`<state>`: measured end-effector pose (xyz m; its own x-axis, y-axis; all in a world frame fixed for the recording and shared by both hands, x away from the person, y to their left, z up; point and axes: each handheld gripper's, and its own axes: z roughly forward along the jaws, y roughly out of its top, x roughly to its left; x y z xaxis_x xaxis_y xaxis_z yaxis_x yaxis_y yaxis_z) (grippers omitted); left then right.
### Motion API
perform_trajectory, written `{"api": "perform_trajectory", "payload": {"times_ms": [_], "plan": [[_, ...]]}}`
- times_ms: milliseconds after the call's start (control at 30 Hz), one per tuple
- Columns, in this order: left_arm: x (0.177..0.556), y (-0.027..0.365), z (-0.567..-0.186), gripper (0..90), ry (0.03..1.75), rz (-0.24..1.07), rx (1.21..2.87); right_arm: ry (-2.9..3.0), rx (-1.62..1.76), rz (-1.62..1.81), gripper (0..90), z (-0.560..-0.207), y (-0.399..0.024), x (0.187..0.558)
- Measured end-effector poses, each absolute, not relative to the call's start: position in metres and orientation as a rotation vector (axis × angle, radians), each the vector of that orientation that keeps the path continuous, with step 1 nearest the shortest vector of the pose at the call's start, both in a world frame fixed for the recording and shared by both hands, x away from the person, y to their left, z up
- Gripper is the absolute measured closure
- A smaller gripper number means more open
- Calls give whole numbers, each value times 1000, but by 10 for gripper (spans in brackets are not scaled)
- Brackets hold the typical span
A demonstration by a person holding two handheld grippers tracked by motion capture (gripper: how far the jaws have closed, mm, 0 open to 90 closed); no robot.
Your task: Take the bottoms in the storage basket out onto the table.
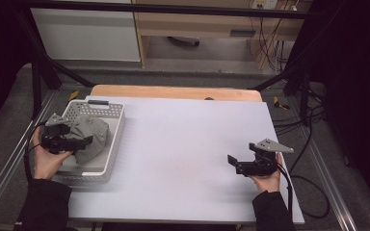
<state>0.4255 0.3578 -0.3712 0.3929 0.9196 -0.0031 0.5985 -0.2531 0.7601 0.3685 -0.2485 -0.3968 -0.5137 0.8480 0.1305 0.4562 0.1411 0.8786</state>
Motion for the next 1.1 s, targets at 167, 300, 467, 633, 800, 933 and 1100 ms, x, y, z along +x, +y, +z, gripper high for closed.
{"api": "perform_trajectory", "payload": {"times_ms": [167, 300, 467, 633, 800, 933, 1100], "plan": [[429, 360, -373, 32, 1311, 590, 1962, 2035, 1248, 1325, 1, -398, -248, 369], [432, 360, -376, 24, 1316, 582, 1964, 2028, 1252, 1331, 1, -397, -249, 369], [435, 360, -378, 13, 1326, 580, 1987, 2028, 1250, 1330, 1, -397, -249, 369], [440, 358, -382, 0, 1340, 575, 1997, 2028, 1256, 1331, 1, -397, -249, 369], [442, 355, -385, 3, 1344, 588, 2010, 2029, 1254, 1330, 1, -397, -249, 369], [445, 355, -390, 19, 1320, 596, 2025, 2028, 1256, 1333, 1, -397, -249, 369], [446, 356, -393, 41, 1337, 572, 2025, 2029, 1257, 1332, 1, -397, -249, 369]]}}
